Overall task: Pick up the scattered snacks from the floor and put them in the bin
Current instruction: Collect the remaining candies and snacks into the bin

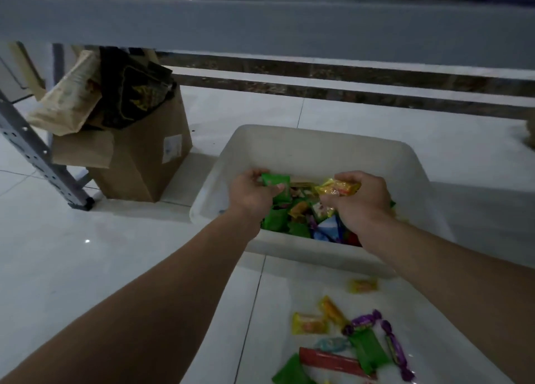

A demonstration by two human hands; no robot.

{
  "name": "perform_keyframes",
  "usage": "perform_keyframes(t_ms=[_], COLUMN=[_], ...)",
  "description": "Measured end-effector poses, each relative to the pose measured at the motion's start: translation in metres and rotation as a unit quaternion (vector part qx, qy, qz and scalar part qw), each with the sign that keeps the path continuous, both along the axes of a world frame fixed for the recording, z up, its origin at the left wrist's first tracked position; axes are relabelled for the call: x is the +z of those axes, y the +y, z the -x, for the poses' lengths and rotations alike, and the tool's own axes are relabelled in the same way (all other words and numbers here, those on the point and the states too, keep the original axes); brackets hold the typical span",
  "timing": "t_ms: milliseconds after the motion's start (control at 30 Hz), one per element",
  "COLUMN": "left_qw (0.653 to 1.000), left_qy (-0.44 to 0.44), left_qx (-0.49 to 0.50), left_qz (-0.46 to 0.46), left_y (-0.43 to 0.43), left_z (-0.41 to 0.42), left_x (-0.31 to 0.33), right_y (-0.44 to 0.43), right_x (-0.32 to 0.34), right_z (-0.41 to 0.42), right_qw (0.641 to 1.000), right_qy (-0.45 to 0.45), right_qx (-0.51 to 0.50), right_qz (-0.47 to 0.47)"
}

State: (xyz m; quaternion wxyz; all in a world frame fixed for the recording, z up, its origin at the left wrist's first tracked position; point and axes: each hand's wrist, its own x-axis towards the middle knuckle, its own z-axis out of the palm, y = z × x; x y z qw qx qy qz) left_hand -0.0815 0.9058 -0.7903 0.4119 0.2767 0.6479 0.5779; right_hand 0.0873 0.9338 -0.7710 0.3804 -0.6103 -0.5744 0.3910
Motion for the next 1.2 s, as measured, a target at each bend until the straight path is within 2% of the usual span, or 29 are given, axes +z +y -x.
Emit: perform_keyframes(t_ms=[100, 333, 633, 933, 1100, 1200], left_qw=[1.000, 0.990, 0.978, 0.962, 0.956, 0.941], left_qy=[0.015, 0.132, 0.206, 0.272, 0.285, 0.318], left_qx=[0.018, -0.002, -0.003, 0.011, 0.024, 0.015], left_qz=[0.016, 0.054, 0.032, 0.023, 0.070, 0.113], left_y=[0.017, 0.019, 0.001, -0.066, -0.122, -0.171], left_z=[-0.003, -0.008, 0.004, 0.025, 0.045, 0.058], left_x=[-0.015, -0.040, -0.033, -0.017, -0.012, -0.016], right_y=[0.013, 0.036, 0.046, 0.002, -0.043, -0.075], right_x=[-0.011, -0.036, -0.051, -0.032, -0.018, -0.020], right_z=[-0.004, 0.002, 0.008, 0.024, 0.050, 0.068], right_qw=[1.000, 0.999, 0.991, 0.968, 0.947, 0.934], right_qy=[-0.004, -0.038, -0.090, -0.136, -0.140, -0.142], right_qx=[0.010, 0.024, 0.100, 0.206, 0.280, 0.322], right_qz=[0.004, -0.015, -0.014, -0.048, -0.077, -0.059])
